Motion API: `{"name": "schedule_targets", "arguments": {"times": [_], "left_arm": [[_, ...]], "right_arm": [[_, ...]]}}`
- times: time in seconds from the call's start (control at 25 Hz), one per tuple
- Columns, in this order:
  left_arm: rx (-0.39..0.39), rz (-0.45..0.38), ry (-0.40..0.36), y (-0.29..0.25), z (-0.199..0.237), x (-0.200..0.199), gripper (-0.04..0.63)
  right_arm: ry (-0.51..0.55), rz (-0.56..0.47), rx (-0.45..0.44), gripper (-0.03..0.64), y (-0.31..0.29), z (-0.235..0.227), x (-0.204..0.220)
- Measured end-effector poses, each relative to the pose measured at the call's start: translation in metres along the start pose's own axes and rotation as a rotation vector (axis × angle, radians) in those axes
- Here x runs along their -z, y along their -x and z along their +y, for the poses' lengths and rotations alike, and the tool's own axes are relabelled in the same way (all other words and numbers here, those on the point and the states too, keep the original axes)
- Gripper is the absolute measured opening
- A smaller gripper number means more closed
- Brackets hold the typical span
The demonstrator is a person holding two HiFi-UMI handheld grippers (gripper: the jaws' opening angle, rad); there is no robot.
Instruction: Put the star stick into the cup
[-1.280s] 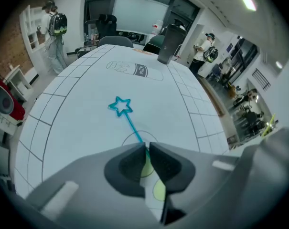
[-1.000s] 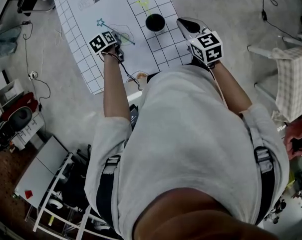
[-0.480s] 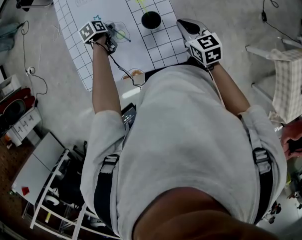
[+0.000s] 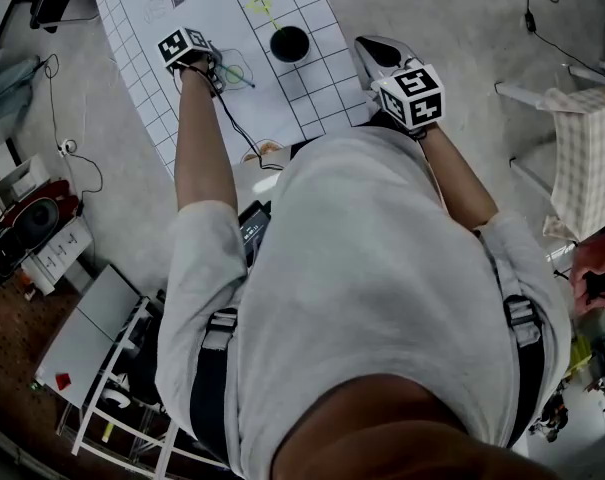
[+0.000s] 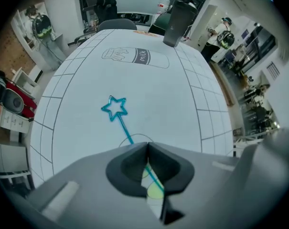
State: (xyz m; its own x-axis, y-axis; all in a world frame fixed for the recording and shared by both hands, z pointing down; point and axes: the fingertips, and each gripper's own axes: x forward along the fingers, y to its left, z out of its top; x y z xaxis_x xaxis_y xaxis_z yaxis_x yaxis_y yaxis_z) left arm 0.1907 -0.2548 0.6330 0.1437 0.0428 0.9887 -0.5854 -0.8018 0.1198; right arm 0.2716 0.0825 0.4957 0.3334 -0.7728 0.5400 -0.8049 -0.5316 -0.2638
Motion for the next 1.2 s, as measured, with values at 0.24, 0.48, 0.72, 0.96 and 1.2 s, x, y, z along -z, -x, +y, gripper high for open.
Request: {"name": "schedule_targets", "arguments": {"times": [0.24, 0.48, 0.72, 0.96, 1.2], "left_arm": [[0.085, -0.079, 0.087, 0.001, 0.001, -0.001, 0.000], [0.198, -0.193, 0.129, 0.015, 0.008, 0.009, -0.002], [0.196, -0.195, 0.125, 0.020, 0.018, 0.023, 0.002], [0.123, -0.059, 0.147, 0.005, 0.012, 0.021, 0.011], [0.033, 0.036, 0.054, 0.004, 0.011, 0.021, 0.018]], "right_arm": [[0.023, 0.007, -0.063, 0.000, -0.013, 0.012, -0.004], [0.053, 0.016, -0.086, 0.000, -0.020, 0.009, -0.012], [0.065, 0.035, -0.104, 0.000, -0.024, 0.013, -0.008], [0.073, 0.045, -0.112, 0.000, -0.022, 0.019, -0.005], [0.051, 0.030, -0.115, 0.000, -0.024, 0.019, -0.008]]}}
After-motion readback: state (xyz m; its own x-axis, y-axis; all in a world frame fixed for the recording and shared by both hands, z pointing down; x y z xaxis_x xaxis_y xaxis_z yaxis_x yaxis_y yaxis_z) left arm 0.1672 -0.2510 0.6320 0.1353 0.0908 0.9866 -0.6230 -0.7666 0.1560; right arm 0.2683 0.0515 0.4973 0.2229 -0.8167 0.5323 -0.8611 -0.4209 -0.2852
